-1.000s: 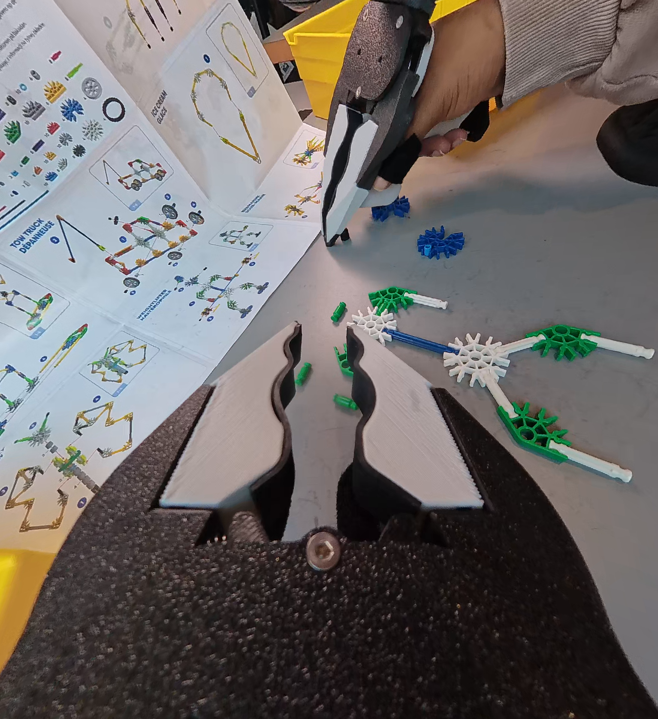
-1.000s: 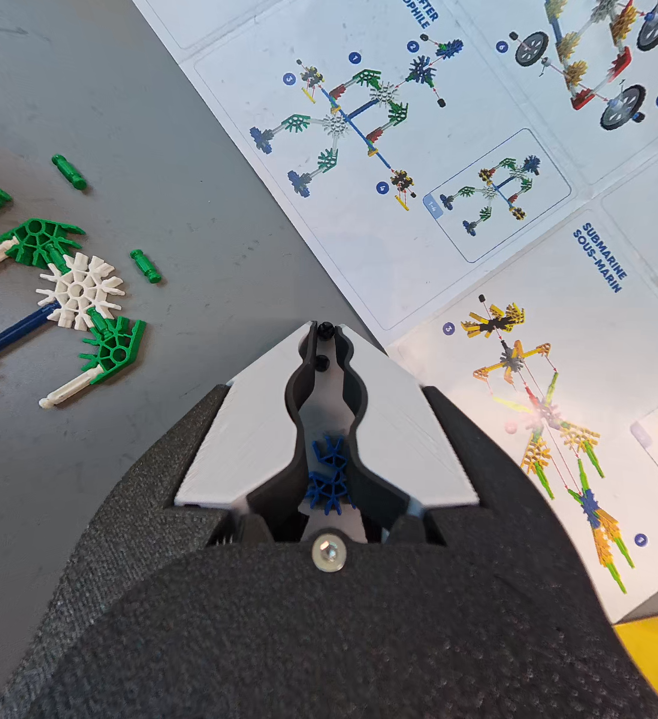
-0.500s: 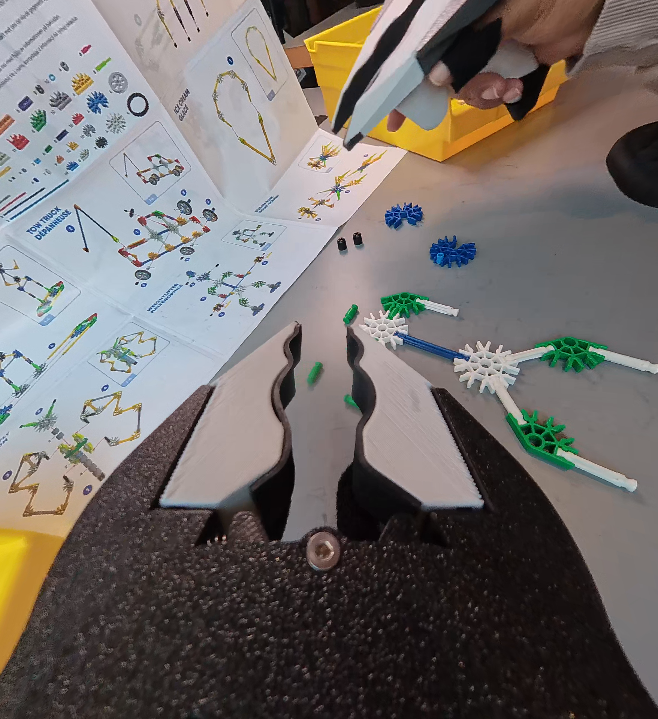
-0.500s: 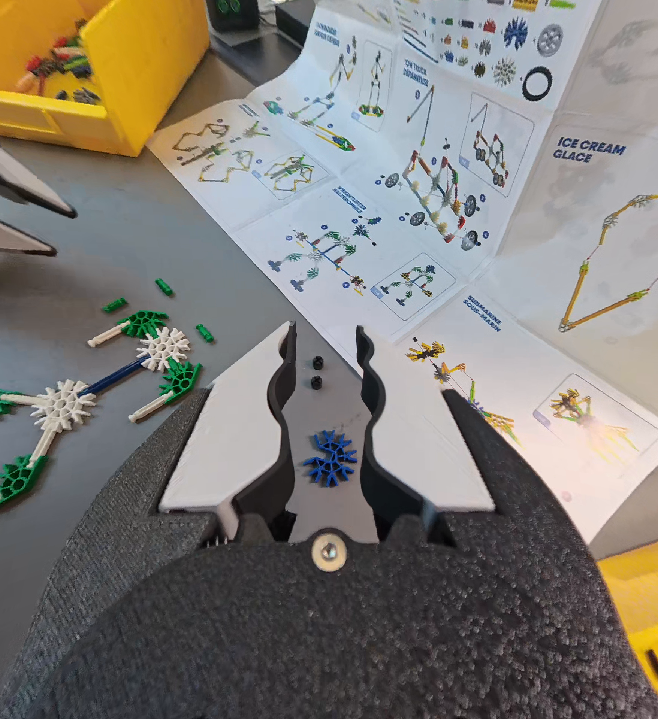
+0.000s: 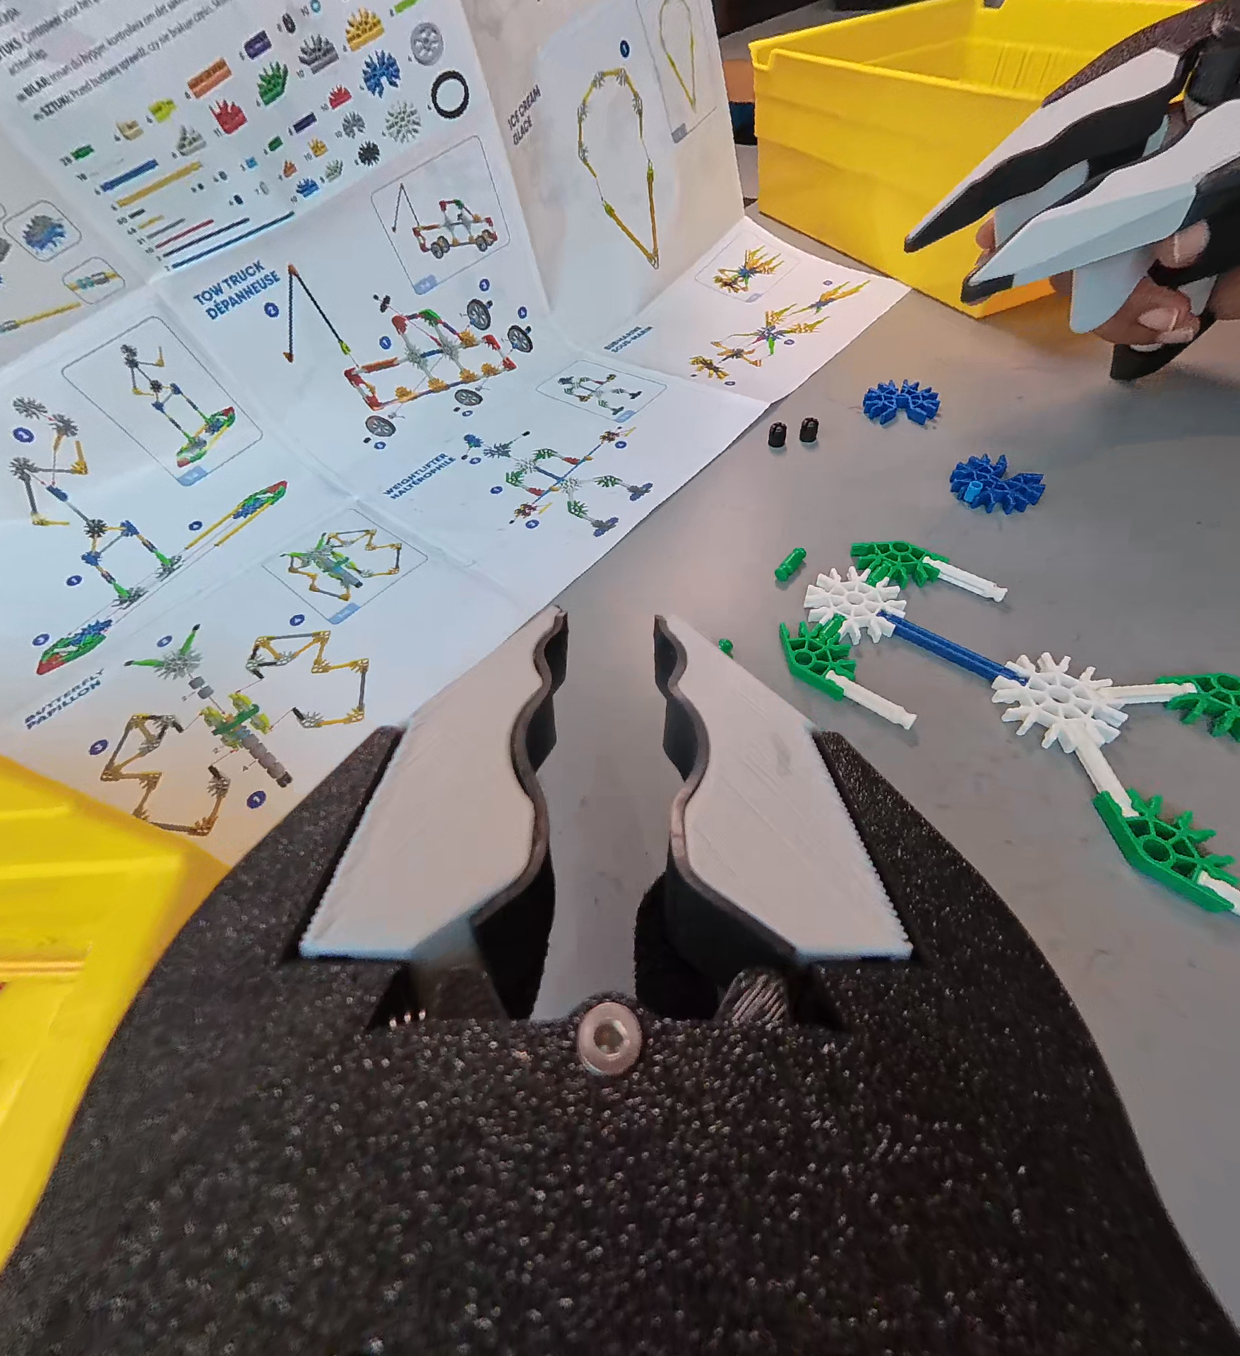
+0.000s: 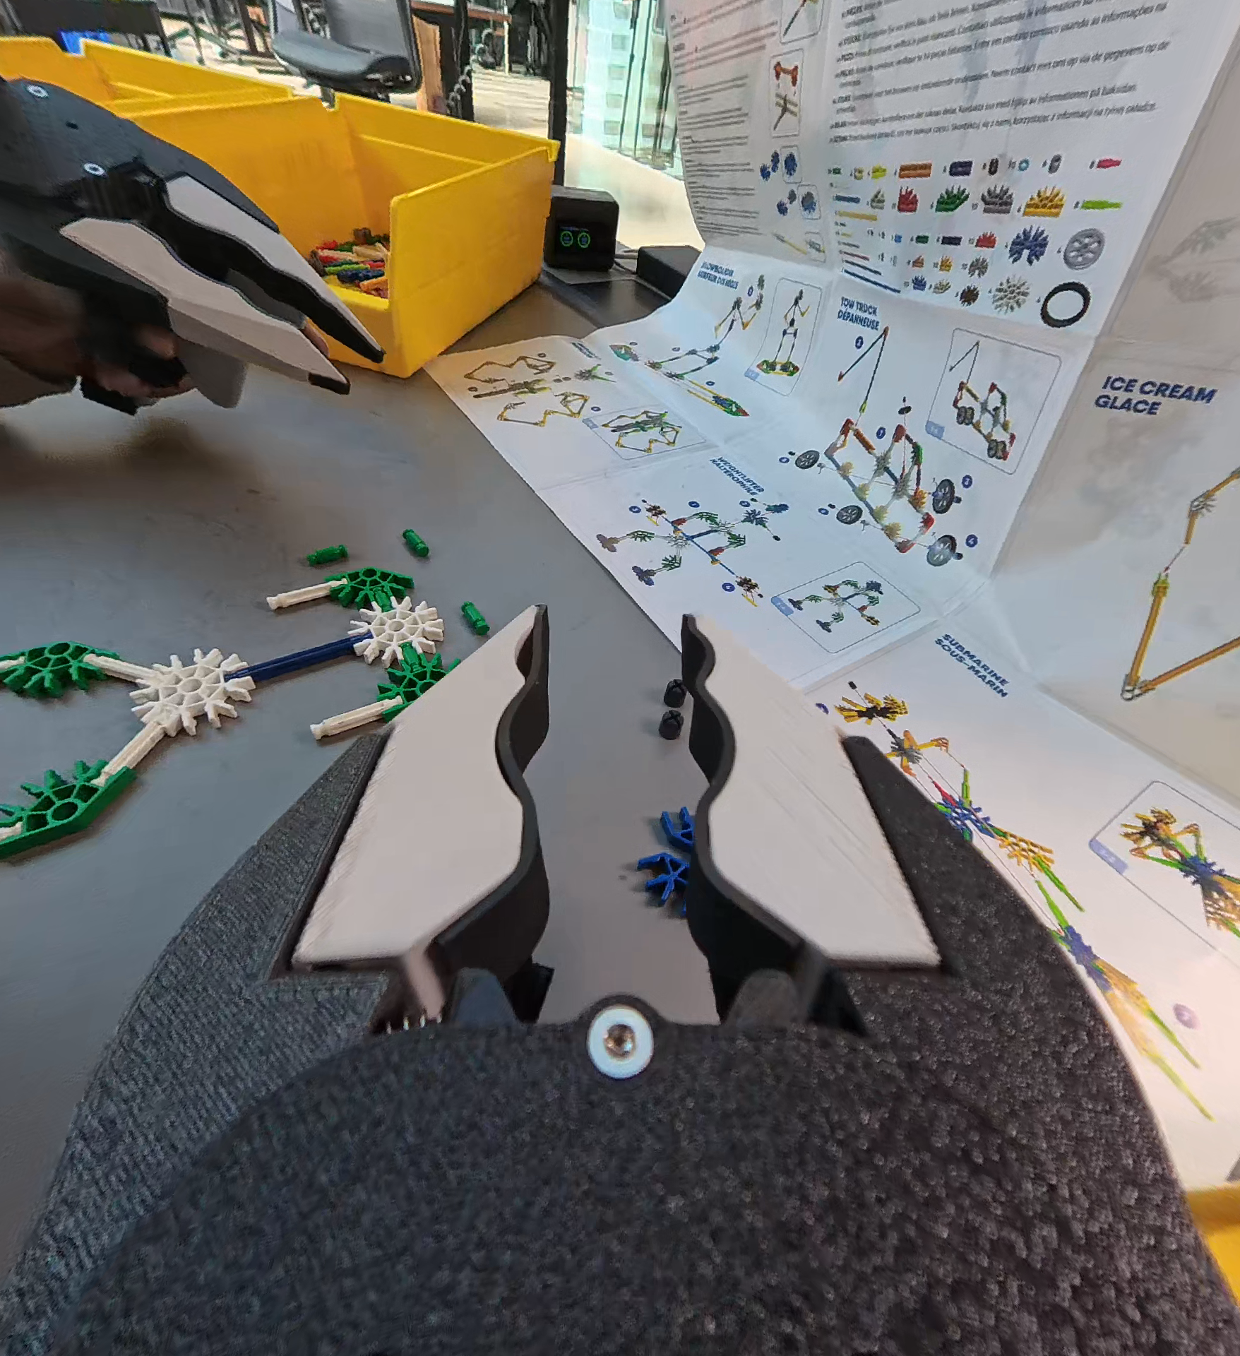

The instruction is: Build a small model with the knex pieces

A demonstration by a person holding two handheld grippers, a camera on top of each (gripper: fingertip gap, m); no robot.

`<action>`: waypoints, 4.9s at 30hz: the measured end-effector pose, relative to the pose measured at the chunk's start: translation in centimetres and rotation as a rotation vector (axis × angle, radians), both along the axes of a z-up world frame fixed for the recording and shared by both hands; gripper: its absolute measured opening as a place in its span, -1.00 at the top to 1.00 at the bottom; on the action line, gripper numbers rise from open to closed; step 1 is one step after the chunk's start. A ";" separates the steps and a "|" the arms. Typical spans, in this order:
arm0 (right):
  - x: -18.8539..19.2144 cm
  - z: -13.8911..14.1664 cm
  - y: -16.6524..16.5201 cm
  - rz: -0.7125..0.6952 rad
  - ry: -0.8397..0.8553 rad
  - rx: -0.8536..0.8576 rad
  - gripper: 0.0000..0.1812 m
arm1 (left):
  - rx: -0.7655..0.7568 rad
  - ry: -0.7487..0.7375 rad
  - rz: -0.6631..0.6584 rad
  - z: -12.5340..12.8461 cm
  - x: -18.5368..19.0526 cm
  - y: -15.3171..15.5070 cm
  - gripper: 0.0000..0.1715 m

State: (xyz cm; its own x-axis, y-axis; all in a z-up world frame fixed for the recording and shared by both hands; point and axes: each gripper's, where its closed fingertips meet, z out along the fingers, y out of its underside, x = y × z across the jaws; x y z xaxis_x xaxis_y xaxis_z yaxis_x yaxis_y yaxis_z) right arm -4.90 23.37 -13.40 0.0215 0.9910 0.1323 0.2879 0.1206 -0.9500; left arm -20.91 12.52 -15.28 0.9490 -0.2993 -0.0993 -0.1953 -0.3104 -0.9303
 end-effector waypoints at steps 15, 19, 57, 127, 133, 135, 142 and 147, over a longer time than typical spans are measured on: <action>-0.5 -1.1 -1.7 0.029 -0.072 0.164 0.63 | -0.118 0.068 -0.096 -3.0 2.7 -0.1 0.64; -0.9 -2.0 -1.6 0.027 -0.109 0.189 0.65 | -0.139 0.046 -0.093 -3.2 2.6 0.0 0.61; -2.7 -8.2 -13.8 0.539 -0.547 0.167 0.84 | -0.242 0.059 -0.222 -4.8 4.5 -1.2 0.66; -4.9 -0.5 -13.0 0.423 -0.084 -0.292 0.91 | 0.048 -0.045 -0.435 0.9 11.6 -2.4 0.95; -4.9 -0.8 -13.2 0.435 -0.104 -0.334 0.90 | 0.050 -0.072 -0.443 1.2 11.6 -2.6 0.95; -4.8 -0.7 -13.3 0.445 -0.101 -0.355 0.94 | 0.048 -0.070 -0.449 1.1 11.8 -2.7 0.95; -4.5 -3.1 -13.0 0.517 -0.335 -0.382 0.95 | -0.084 -0.018 -0.474 -1.5 12.0 -3.0 0.91; -4.4 -5.4 -12.5 0.625 -0.645 -0.300 0.95 | -0.263 0.010 -0.479 -4.3 11.0 -4.0 0.70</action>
